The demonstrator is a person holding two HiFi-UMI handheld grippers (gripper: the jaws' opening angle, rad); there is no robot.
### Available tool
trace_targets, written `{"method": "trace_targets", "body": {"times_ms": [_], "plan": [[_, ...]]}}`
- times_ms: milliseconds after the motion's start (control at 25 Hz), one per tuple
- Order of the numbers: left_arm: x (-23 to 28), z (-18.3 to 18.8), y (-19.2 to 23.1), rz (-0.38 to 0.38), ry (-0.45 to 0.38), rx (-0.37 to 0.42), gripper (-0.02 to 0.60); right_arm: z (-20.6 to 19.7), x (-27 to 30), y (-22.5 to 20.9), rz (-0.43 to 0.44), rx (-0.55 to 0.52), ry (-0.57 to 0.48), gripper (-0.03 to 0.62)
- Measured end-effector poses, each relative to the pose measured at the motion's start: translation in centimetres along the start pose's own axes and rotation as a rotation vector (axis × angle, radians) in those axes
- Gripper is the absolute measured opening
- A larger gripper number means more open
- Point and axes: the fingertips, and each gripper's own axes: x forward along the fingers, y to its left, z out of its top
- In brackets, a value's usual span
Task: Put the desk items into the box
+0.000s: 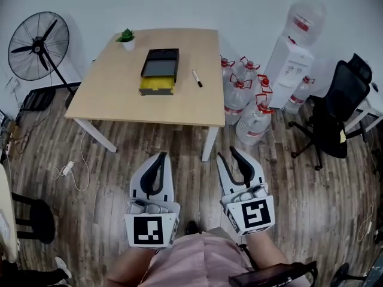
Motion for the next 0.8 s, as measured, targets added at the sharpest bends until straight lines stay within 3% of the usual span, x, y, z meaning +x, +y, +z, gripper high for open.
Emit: {"method": "trace_targets", "body": {"times_ms": [520,800], "plan": [[5.1,-2.4,1.5,-0.009,0.044,0.012,0.010,-1.5,4.8,-2.6,-0.006,0.019,0.021,0.120],[11.9,-4.3,1.6,-0.002,0.099,0.040,0.011,-3.2,10.3,-7.7,-0.008,0.042,0.037,0.120]]}}
